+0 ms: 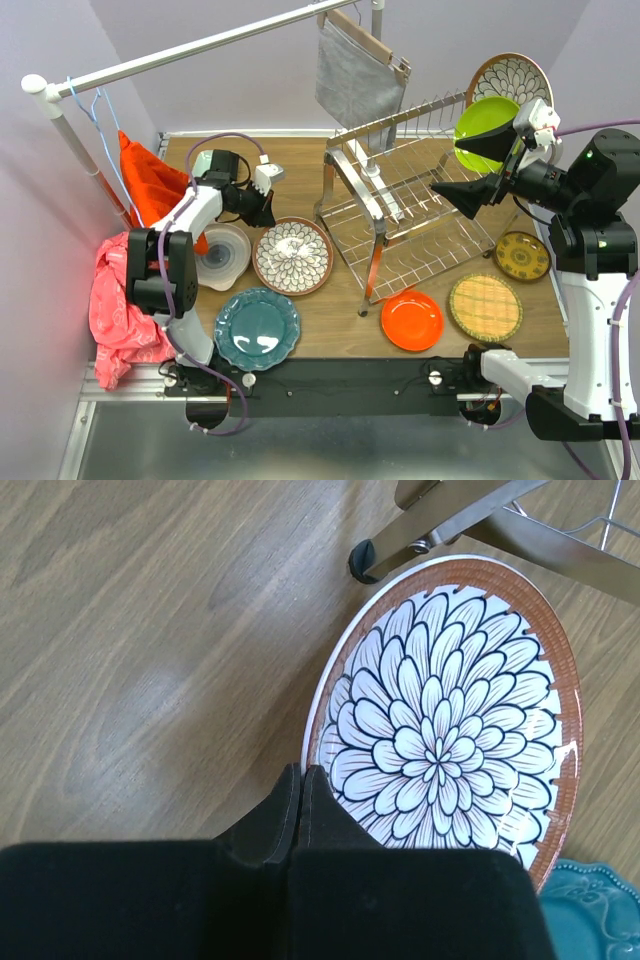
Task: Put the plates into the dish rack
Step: Grab a plate with the left arm
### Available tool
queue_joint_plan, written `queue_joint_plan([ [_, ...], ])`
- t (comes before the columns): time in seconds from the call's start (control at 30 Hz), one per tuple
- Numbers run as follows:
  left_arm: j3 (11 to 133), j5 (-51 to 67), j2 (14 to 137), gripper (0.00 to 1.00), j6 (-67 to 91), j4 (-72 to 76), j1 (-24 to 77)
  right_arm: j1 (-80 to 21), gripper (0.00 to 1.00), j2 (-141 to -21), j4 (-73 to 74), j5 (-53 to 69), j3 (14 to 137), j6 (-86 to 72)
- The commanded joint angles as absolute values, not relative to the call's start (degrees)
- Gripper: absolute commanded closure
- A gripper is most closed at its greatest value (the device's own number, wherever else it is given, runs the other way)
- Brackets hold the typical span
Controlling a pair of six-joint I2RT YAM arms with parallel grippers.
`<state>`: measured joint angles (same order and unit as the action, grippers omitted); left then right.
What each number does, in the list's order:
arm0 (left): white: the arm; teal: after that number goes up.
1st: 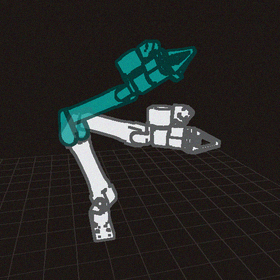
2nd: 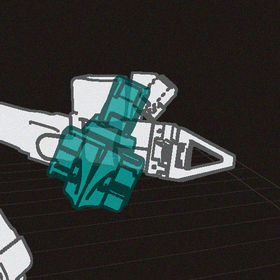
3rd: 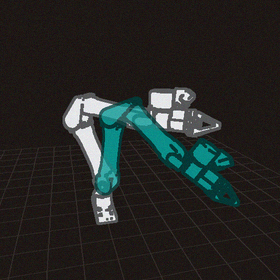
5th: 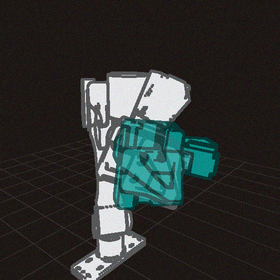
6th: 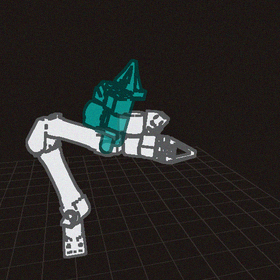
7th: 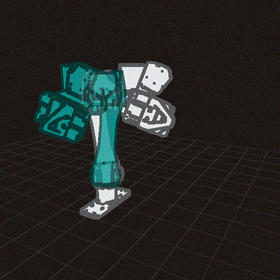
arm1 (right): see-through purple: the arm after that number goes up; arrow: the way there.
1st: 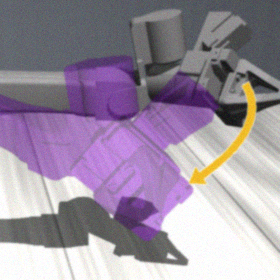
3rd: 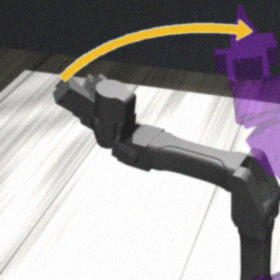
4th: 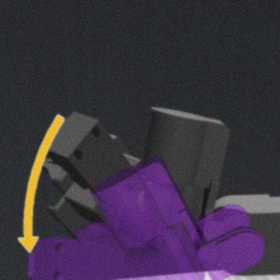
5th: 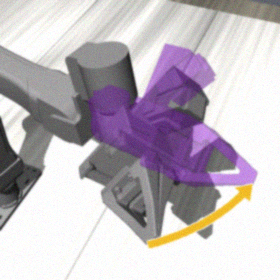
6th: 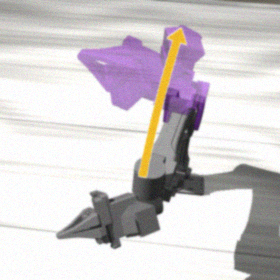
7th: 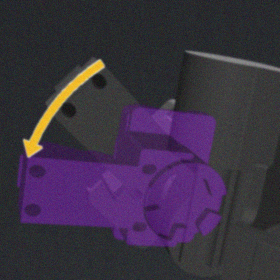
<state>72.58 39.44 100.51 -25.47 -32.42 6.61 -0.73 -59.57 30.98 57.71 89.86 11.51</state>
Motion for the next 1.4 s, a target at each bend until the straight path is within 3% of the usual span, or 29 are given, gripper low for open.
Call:
queue_joint_plan([
  [0.0,74.6,37.8,104.7,1.00,-25.8,-30.9,6.8,-0.5,0.00,-58.9,29.9,57.0,89.4,11.6],
  [0.27,78.0,38.0,109.7,0.98,-27.5,-31.5,6.7,-0.4,0.00,-58.9,30.0,56.3,89.4,11.5],
  [0.47,76.7,39.9,110.5,0.67,-28.0,-31.6,6.6,-0.4,0.00,-59.6,30.0,56.4,89.9,11.5],
  [0.53,76.3,40.7,110.9,0.52,-28.6,-32.0,6.6,-0.4,0.00,-59.9,30.0,56.3,90.7,11.4],
  [0.63,75.8,41.1,111.9,0.42,-29.0,-32.1,6.6,-0.4,0.00,-60.4,30.0,56.0,91.6,11.3],
  [0.7,75.6,41.3,112.3,0.42,-29.1,-32.0,6.5,-0.5,0.00,-60.5,30.0,55.9,91.8,11.2],
  [1.0,78.2,47.9,116.9,0.50,-31.2,-35.9,5.6,-0.5,0.00,-61.3,30.0,55.5,92.3,11.3],
  [1.2,77.9,49.0,117.4,0.62,-31.4,-35.9,5.6,-0.5,0.00,-61.2,29.9,55.2,91.6,11.4],
  [1.3,78.5,49.0,117.9,0.76,-31.1,-36.3,5.6,-0.4,0.00,-61.1,29.9,55.0,91.4,11.5],
  [1.37,79.2,48.9,117.9,0.95,-30.9,-36.4,5.6,-0.5,0.00,-61.1,29.9,55.0,91.2,11.6],
])
